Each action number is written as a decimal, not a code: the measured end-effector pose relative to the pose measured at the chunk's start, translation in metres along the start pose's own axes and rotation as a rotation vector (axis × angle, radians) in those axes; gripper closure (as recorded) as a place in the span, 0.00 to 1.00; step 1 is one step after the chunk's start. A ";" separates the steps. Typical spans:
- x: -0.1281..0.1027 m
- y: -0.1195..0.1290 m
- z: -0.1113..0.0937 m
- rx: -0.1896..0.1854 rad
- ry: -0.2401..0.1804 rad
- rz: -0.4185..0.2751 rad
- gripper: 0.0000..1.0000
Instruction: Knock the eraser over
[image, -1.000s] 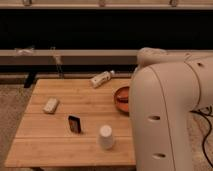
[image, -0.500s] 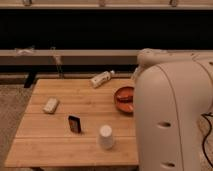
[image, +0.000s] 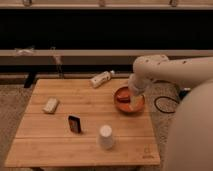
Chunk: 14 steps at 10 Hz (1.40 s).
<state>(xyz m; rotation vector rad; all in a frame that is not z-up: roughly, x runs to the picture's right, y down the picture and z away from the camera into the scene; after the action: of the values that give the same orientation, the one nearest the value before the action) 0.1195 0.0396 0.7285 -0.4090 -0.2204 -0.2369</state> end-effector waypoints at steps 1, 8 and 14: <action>-0.020 0.009 -0.010 0.004 -0.010 -0.046 0.20; -0.134 0.014 -0.019 -0.037 -0.161 -0.308 0.20; -0.207 0.065 0.009 -0.008 -0.147 -0.479 0.20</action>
<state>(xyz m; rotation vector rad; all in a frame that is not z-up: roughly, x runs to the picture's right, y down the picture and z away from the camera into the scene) -0.0610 0.1388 0.6600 -0.3780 -0.4623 -0.6793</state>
